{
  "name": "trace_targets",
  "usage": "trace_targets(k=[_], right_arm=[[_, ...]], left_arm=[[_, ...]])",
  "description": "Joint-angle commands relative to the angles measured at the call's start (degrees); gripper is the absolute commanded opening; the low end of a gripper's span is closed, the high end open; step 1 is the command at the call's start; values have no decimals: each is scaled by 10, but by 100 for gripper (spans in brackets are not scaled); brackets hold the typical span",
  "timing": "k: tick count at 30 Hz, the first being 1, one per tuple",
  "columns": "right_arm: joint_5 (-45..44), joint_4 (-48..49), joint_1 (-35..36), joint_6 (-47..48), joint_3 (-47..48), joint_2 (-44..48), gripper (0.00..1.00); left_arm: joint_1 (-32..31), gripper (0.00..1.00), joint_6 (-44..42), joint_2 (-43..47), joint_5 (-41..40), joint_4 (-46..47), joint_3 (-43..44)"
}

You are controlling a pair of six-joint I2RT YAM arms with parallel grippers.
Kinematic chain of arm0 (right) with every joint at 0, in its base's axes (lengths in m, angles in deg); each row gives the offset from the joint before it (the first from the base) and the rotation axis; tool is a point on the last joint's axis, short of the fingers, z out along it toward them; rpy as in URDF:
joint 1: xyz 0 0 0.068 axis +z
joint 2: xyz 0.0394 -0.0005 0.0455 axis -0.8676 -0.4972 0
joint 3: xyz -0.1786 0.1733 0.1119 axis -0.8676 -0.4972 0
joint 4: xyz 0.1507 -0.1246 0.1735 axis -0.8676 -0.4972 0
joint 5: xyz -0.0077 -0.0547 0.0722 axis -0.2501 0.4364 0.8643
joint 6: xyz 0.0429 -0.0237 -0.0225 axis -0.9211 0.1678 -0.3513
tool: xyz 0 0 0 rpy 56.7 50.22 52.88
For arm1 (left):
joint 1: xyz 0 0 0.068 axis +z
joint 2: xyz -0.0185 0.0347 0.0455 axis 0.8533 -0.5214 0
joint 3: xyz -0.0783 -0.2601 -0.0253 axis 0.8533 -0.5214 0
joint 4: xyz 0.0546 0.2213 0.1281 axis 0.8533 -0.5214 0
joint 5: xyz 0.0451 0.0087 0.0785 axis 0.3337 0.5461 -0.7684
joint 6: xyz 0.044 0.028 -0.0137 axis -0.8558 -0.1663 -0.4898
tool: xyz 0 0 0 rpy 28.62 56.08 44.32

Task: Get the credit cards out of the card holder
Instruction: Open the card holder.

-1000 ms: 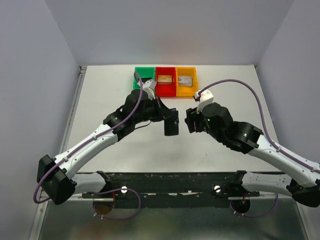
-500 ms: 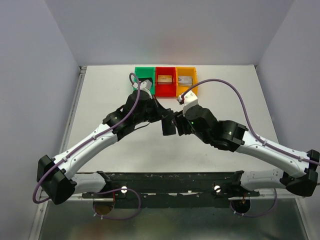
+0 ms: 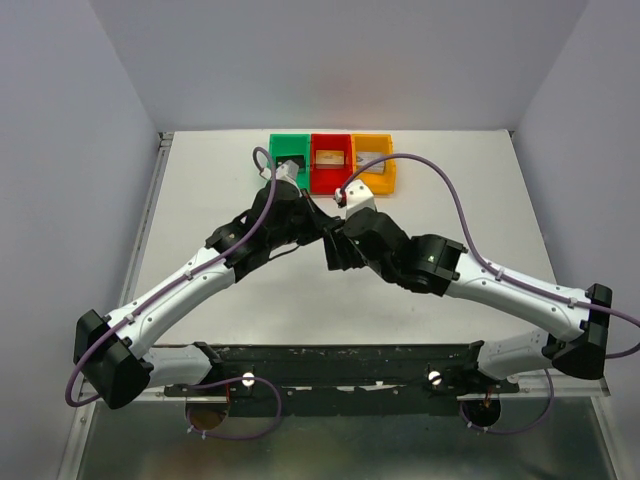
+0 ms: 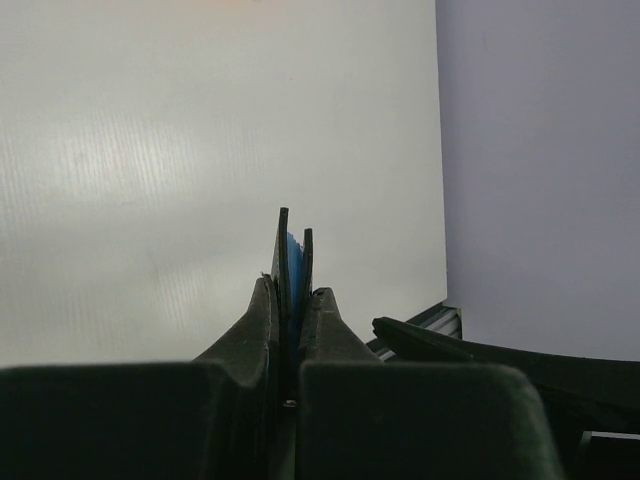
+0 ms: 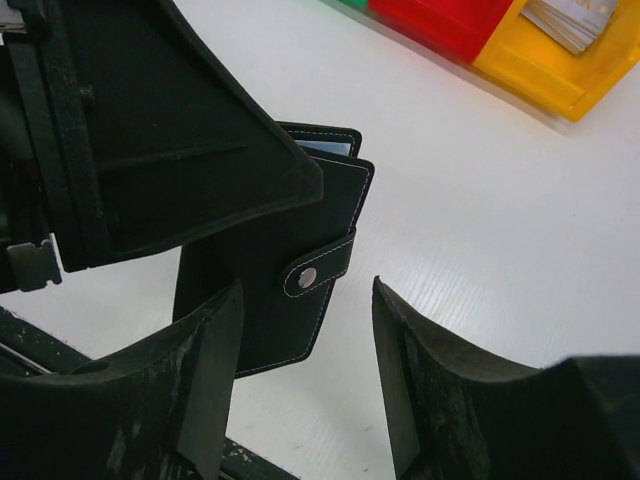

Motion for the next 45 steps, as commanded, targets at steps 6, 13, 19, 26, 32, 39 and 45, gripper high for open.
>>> trace_targets(k=[6, 13, 19, 26, 32, 39, 45], right_arm=[[-52, -42, 5, -21, 40, -46, 57], [-65, -54, 5, -24, 45, -64, 52], [-75, -65, 4, -25, 48, -76, 45], [-83, -79, 5, -24, 53, -88, 30], [-90, -89, 5, -22, 54, -95, 23], [-93, -98, 4, -23, 57, -98, 8], [-99, -110, 4, -32, 61, -90, 0]], left_arm=[[-5, 0, 24, 22, -6, 17, -2], [-7, 0, 28, 24, -5, 21, -5], [-8, 0, 30, 25, -5, 22, -5], [-9, 0, 30, 30, -4, 23, -7], [-10, 0, 30, 33, -5, 25, -10], [-10, 0, 27, 37, -4, 25, -13], [-10, 0, 23, 43, -6, 25, -19]])
